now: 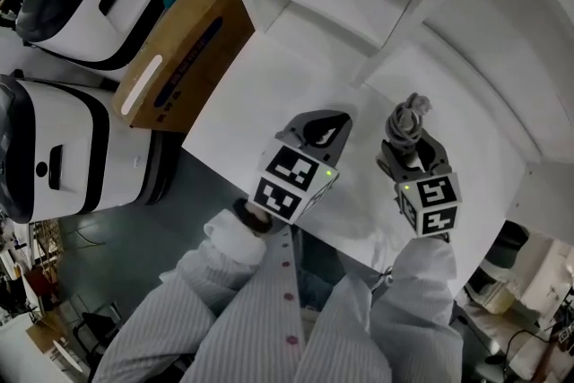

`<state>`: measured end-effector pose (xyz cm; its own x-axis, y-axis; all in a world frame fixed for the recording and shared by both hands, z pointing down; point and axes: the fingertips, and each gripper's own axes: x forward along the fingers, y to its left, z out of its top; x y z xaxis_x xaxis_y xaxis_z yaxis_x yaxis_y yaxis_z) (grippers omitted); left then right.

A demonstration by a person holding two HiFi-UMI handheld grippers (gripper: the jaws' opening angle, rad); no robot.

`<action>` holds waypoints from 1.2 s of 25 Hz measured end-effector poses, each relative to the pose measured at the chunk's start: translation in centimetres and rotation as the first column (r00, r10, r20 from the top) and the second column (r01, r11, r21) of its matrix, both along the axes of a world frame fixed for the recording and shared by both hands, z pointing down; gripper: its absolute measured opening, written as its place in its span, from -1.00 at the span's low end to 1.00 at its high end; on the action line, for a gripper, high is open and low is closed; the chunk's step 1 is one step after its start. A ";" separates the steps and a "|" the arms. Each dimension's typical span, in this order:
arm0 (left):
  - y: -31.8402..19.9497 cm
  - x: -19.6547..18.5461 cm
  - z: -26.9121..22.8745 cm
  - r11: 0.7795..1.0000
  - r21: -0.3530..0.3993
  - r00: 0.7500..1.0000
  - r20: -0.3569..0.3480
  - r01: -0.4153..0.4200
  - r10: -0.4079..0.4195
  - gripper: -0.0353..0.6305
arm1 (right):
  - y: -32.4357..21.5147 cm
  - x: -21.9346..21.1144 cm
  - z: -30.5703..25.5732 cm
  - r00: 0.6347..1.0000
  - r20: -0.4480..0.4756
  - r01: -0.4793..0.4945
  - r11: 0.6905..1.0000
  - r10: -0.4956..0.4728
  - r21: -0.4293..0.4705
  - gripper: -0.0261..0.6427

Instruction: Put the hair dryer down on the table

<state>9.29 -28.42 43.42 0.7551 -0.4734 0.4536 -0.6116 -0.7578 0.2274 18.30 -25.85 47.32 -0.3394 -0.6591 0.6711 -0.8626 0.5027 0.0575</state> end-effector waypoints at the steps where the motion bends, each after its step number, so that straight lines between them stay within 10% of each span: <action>1: 0.0 0.1 0.4 1.000 -0.004 1.000 0.004 -0.004 0.004 -0.87 | -0.1 0.1 0.5 1.000 -0.005 0.001 1.000 -0.001 -0.007 -0.34; 30: 0.1 0.2 6.6 0.992 -0.121 0.999 0.032 0.029 -0.025 -0.87 | -1.0 0.2 7.3 0.977 -0.179 0.105 0.992 -0.117 -0.073 -0.34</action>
